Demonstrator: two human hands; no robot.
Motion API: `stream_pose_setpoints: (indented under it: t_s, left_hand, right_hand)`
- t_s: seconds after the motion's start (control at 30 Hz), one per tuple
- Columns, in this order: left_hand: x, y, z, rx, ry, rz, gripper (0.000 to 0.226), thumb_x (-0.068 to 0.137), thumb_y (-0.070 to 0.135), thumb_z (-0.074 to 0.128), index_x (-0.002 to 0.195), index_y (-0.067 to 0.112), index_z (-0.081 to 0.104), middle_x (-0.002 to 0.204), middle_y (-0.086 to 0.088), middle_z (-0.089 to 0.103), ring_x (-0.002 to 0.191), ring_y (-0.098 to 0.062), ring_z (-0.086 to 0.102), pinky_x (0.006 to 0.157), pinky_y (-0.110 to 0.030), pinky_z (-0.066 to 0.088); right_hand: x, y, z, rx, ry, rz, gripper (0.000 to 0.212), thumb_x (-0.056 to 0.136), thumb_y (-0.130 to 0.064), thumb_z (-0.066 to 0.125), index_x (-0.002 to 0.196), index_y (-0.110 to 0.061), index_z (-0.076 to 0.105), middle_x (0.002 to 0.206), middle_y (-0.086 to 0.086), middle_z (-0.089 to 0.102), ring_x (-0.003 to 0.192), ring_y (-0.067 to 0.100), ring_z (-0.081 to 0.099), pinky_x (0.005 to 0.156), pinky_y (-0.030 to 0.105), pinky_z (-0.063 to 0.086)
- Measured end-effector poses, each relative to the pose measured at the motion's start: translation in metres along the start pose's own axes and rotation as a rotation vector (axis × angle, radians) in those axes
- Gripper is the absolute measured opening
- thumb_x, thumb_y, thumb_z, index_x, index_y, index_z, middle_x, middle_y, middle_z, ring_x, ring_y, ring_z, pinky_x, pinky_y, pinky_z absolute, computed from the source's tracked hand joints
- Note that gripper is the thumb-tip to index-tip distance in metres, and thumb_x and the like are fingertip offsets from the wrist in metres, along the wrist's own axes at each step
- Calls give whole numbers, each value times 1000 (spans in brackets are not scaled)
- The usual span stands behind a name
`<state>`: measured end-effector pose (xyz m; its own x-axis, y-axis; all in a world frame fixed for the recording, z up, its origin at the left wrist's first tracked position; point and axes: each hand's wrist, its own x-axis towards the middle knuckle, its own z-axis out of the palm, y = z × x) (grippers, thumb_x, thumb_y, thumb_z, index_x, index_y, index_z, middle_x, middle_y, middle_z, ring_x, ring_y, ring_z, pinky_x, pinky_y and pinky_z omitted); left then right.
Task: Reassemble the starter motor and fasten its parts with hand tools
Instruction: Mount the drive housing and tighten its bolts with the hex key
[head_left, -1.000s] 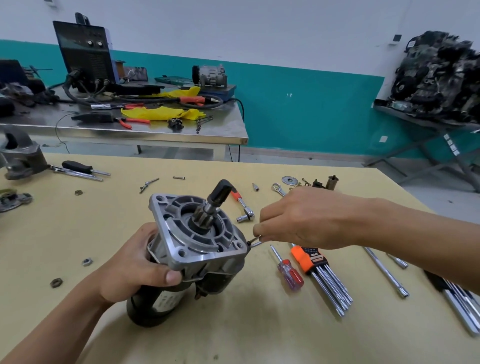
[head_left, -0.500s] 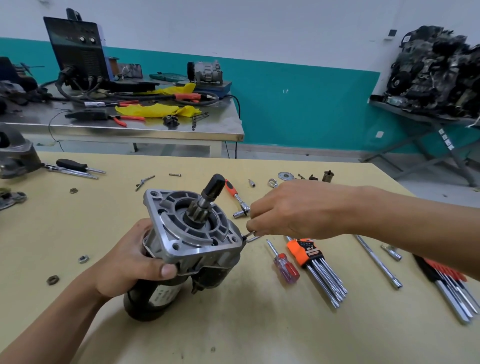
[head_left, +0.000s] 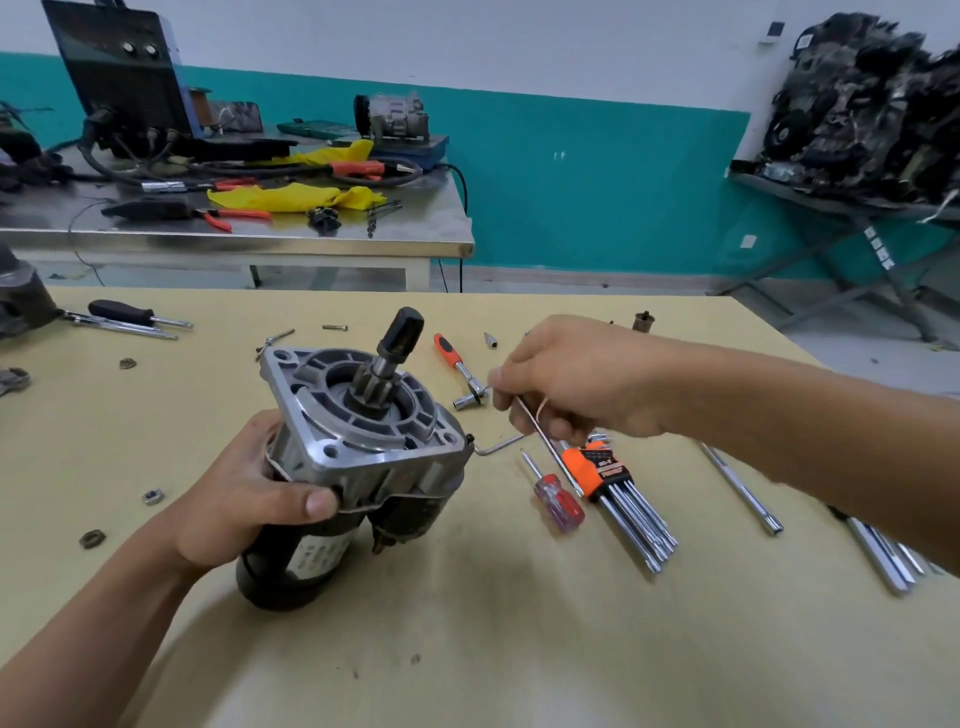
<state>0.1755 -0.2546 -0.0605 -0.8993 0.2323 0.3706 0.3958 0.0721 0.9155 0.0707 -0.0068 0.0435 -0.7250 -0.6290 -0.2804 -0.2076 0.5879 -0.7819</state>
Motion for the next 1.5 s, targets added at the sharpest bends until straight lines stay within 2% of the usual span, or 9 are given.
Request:
stream_pose_setpoints:
  t_s: [0.1, 0.2, 0.43, 0.73, 0.97, 1.1, 1.27, 1.43, 1.5]
  left_hand:
    - [0, -1, -2, -17, 7, 0, 64, 69, 50, 80, 127, 28, 65, 125, -2, 69, 116, -22, 65, 96, -28, 53]
    - [-1, -3, -4, -32, 13, 17, 60, 66, 24, 65, 125, 30, 66, 123, 2, 70, 114, -19, 66, 93, -27, 54]
    - [-5, -12, -7, -115, 65, 20, 56, 70, 20, 49, 121, 31, 69, 112, 9, 74, 102, -10, 70, 83, -23, 57]
    - [-5, -13, -6, -77, 34, 36, 59, 69, 18, 49, 123, 34, 68, 115, 13, 73, 105, -7, 69, 86, -22, 56]
    - [-5, -12, -7, -66, 50, 18, 56, 68, 22, 52, 120, 34, 70, 113, 10, 74, 104, -10, 70, 86, -23, 56]
    - [-4, -12, -8, -56, 43, 21, 56, 68, 22, 53, 121, 32, 69, 115, 8, 73, 106, -12, 69, 88, -24, 56]
    - [-4, -13, -9, -45, 48, 25, 57, 67, 24, 53, 121, 34, 68, 116, 8, 73, 107, -12, 68, 88, -23, 55]
    - [-4, -14, -9, -53, 26, 39, 58, 70, 21, 51, 124, 33, 67, 118, 10, 72, 107, -10, 68, 88, -23, 55]
    - [-4, -15, -9, -65, 24, 37, 58, 71, 20, 50, 125, 33, 66, 118, 10, 72, 107, -10, 68, 88, -23, 55]
  right_hand:
    - [0, 6, -10, 86, 180, -327, 28, 105, -18, 46, 83, -8, 61, 65, 3, 70, 45, 15, 61, 44, 24, 49]
    - [3, 23, 3, 221, 243, -599, 25, 105, -12, 45, 88, -10, 62, 77, 6, 73, 58, 21, 70, 53, 26, 55]
    - [14, 39, 17, 424, 394, -771, 22, 102, -13, 43, 91, -12, 62, 80, 3, 74, 61, 24, 72, 56, 27, 57]
    - [18, 32, 12, 420, 331, -752, 23, 104, -9, 42, 91, -8, 61, 76, 3, 72, 60, 23, 71, 56, 27, 56]
    - [16, 24, 12, 372, 299, -727, 23, 104, -6, 43, 92, -3, 62, 75, 4, 71, 59, 25, 70, 57, 34, 59]
    - [13, 18, 11, 368, 284, -650, 28, 104, -14, 45, 87, 0, 63, 73, 6, 72, 59, 26, 71, 55, 35, 58]
    - [15, 8, 16, 565, 314, -457, 42, 104, -24, 47, 73, -2, 65, 66, 15, 71, 47, 27, 66, 43, 26, 51]
    - [21, 9, 8, 850, 67, -253, 35, 104, -33, 42, 105, -8, 67, 73, 9, 71, 47, 16, 57, 43, 21, 43]
    - [23, 14, 9, 959, 16, -251, 31, 103, -36, 44, 106, -14, 65, 73, 4, 69, 46, 11, 50, 43, 18, 35]
